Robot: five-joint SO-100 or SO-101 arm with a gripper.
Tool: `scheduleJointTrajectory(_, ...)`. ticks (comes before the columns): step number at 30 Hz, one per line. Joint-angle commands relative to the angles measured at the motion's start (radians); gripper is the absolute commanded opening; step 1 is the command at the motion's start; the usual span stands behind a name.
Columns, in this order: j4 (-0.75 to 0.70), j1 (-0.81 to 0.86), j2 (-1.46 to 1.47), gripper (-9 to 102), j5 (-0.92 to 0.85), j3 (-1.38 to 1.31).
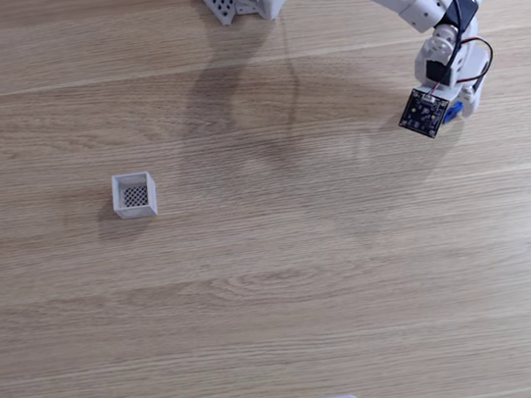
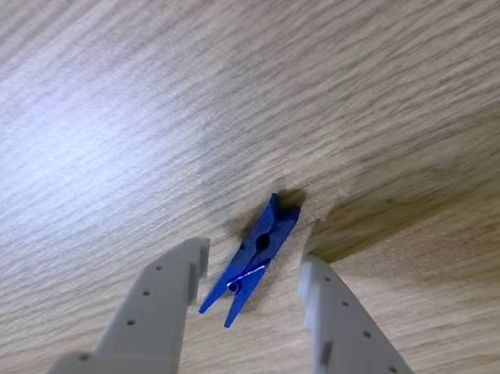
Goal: Grasp a peg and put it in the crate.
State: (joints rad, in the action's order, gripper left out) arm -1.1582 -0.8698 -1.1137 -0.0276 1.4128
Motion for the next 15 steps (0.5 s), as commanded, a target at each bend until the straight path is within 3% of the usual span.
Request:
scheduleJointTrajectory(1,0.005,-0.009,-0.023,16,0.000,-0.069)
scheduleJointTrajectory(8,-0.006,-0.009,-0.040,-3,-0.002,-0.063)
scheduleJointTrajectory(15,0.000,0.005,-0.189,-1,-0.040,0.049)
